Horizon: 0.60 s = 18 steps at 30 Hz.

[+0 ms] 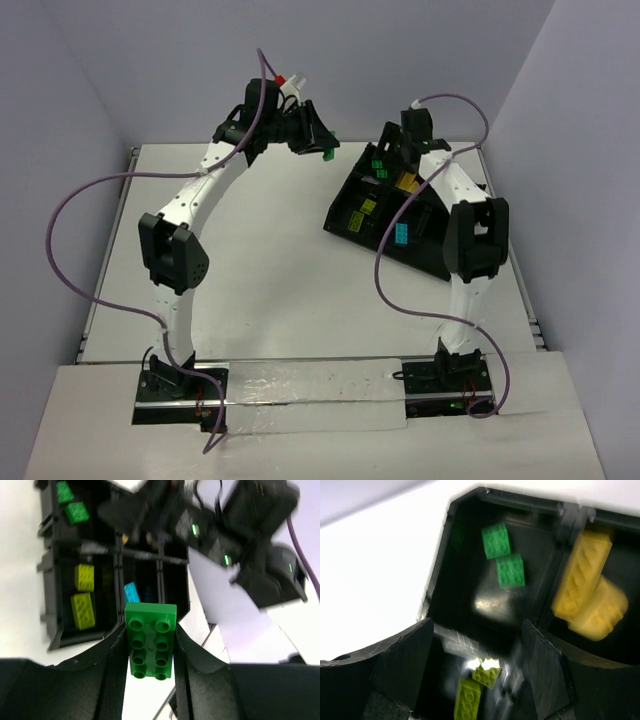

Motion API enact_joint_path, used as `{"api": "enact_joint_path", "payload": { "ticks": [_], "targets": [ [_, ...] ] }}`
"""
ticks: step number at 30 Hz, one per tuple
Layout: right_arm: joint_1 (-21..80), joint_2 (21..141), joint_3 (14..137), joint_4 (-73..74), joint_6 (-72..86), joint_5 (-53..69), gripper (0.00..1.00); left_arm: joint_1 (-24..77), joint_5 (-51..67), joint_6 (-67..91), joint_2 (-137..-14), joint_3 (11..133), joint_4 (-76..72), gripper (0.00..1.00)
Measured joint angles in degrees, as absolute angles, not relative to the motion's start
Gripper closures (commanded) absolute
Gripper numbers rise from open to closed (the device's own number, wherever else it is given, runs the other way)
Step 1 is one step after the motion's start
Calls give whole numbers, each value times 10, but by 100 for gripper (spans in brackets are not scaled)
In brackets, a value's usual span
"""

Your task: Sort the legos into containers by color

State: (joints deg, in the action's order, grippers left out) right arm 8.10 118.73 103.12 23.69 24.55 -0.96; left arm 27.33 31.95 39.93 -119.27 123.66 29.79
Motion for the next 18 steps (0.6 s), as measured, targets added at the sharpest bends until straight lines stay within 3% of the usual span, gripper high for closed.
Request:
{"api": "enact_joint_path", "payload": {
  "ticks": [11,18],
  "targets": [
    [81,849,729,213,257,11,26,288,360,499,-1384,1350,155,100],
    [79,761,664,157,249,203,23,296,429,527,-1343,1228,71,100]
  ]
}}
